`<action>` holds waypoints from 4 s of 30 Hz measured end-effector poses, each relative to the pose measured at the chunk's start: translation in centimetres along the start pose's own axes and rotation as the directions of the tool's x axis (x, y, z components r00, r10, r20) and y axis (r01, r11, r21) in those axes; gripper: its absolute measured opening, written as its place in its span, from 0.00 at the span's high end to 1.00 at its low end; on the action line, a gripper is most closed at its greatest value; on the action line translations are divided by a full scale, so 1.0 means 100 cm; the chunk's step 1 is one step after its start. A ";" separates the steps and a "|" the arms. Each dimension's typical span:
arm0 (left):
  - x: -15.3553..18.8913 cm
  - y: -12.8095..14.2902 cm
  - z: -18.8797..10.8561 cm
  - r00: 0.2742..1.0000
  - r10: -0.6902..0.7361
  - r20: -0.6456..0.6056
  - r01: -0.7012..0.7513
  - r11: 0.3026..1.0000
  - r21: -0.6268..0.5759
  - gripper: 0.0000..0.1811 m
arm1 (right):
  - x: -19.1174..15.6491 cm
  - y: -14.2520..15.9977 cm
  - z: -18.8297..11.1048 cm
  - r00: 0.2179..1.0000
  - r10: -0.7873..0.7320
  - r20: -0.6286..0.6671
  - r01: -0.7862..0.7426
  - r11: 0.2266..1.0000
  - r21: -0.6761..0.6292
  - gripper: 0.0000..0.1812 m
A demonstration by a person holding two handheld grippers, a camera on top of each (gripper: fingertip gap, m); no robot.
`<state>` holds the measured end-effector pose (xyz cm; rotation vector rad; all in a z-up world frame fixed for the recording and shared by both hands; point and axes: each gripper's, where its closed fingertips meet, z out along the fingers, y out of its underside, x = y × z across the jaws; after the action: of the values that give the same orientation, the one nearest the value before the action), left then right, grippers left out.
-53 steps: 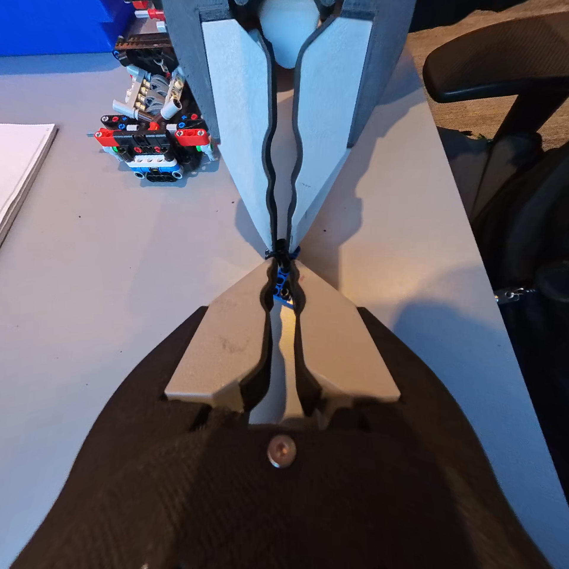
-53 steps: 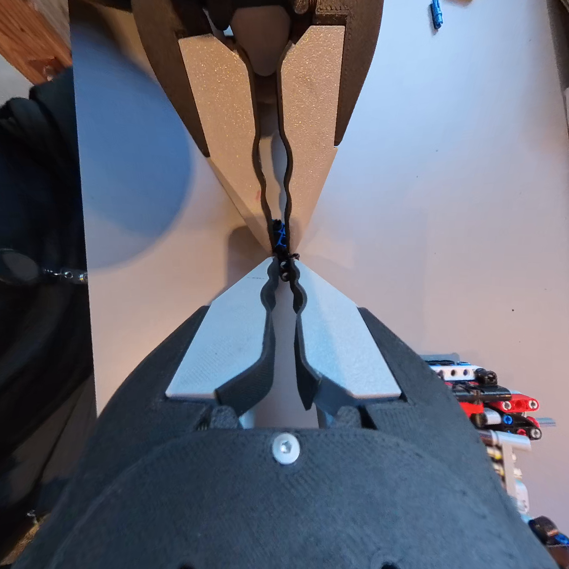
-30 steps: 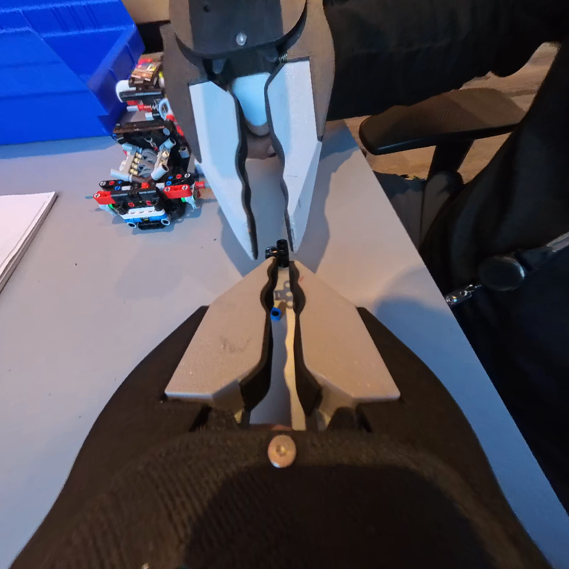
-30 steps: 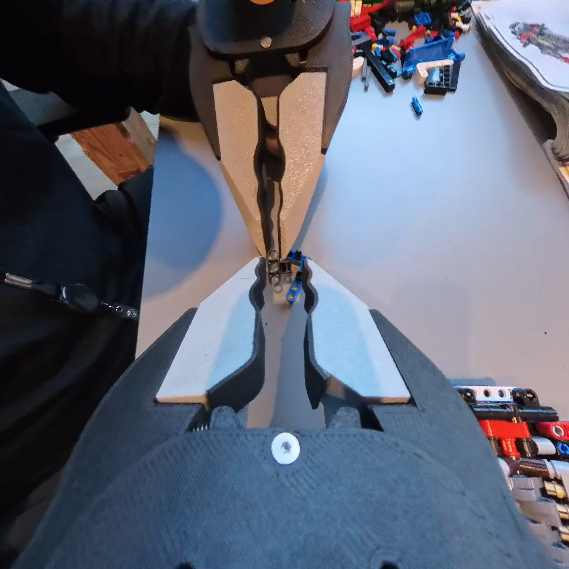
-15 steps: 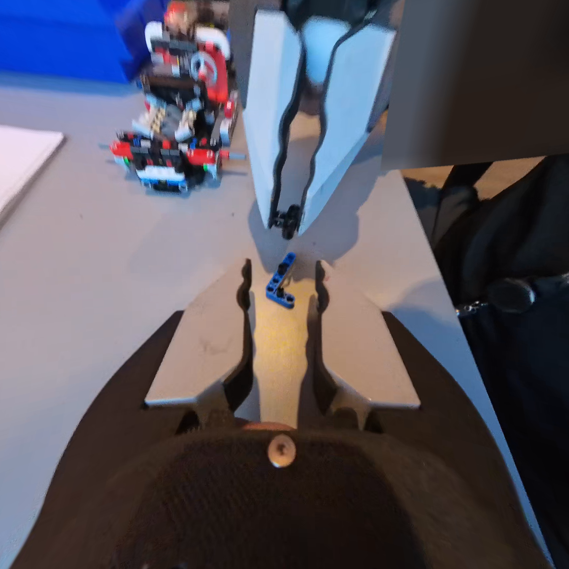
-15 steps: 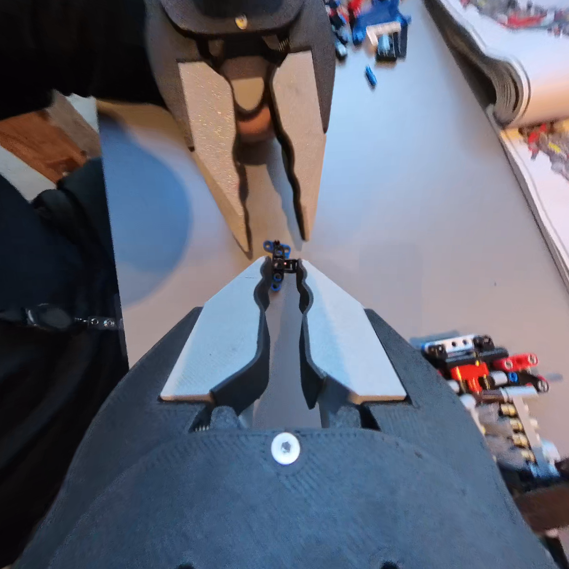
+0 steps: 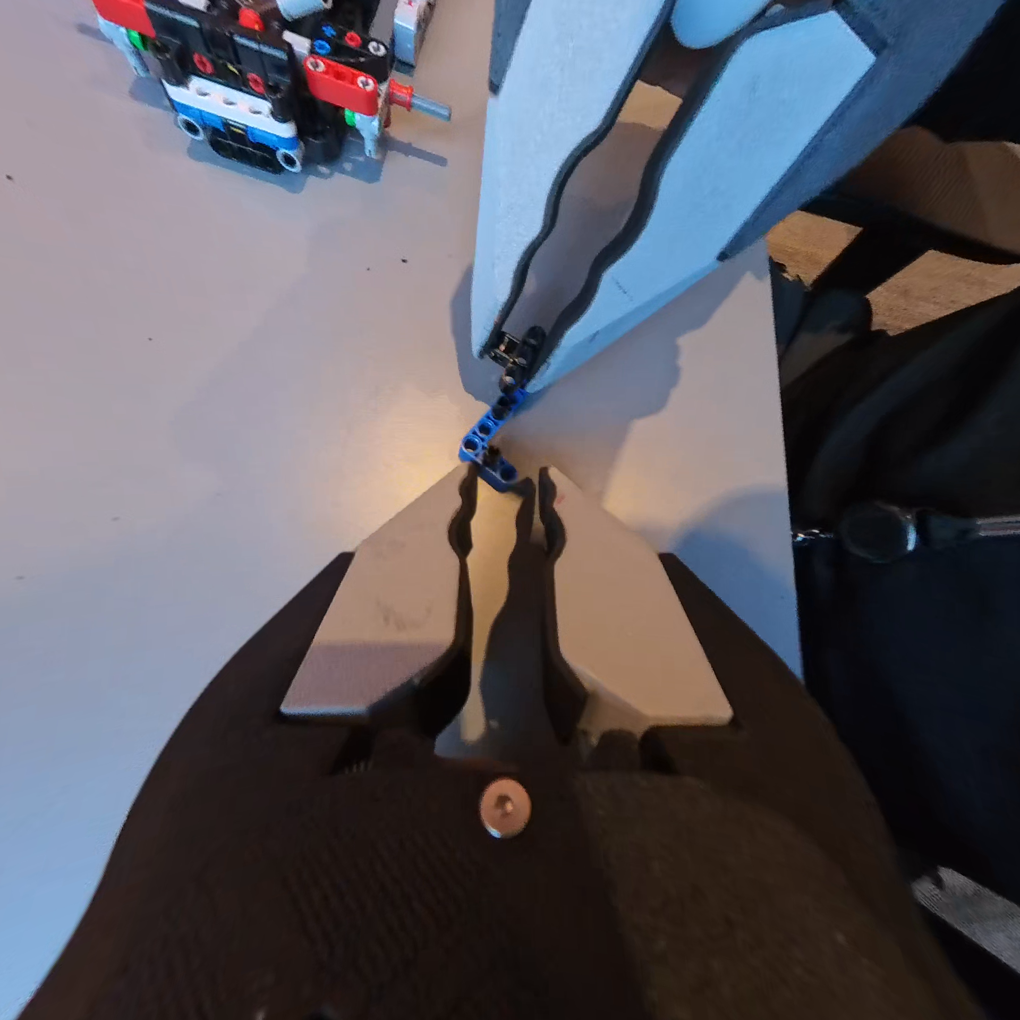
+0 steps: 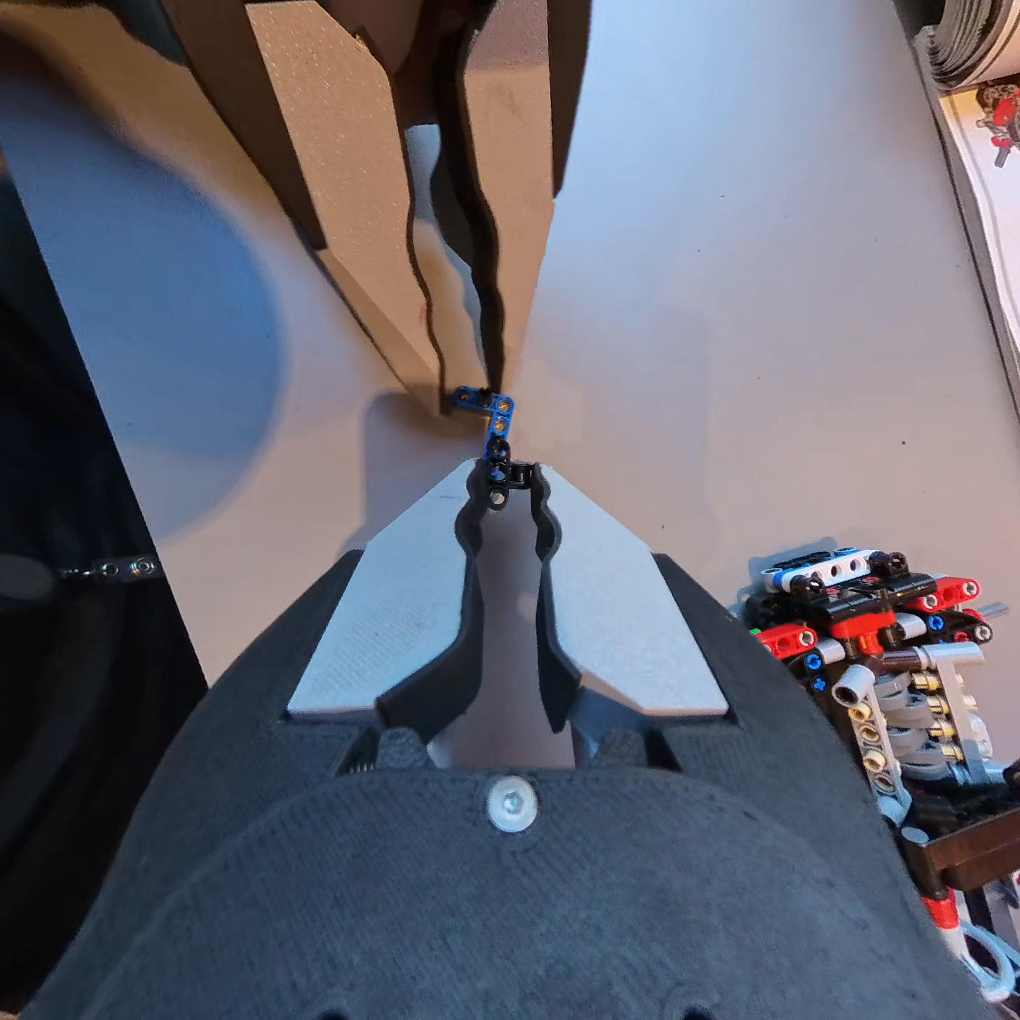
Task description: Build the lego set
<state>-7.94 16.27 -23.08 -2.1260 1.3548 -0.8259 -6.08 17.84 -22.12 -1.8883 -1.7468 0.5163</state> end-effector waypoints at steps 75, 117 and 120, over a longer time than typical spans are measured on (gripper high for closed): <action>0.007 -0.033 0.014 0.965 0.260 0.042 -0.260 0.966 -0.011 0.98 | -0.004 0.006 -0.005 0.970 -0.231 0.080 0.234 0.972 -0.032 0.93; 0.006 -0.030 0.015 0.964 0.266 -0.012 -0.263 0.959 0.109 0.98 | -0.005 -0.016 -0.022 0.983 -0.105 0.152 0.070 0.973 0.222 1.00; 0.006 -0.029 0.015 0.963 0.269 -0.011 -0.266 0.958 0.108 0.98 | -0.007 -0.013 -0.018 0.982 -0.106 0.158 0.079 0.983 0.164 1.00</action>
<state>-4.85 17.01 -22.00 -1.8066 1.5349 -0.7965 -6.08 16.95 -19.96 -1.6878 -1.8311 0.7712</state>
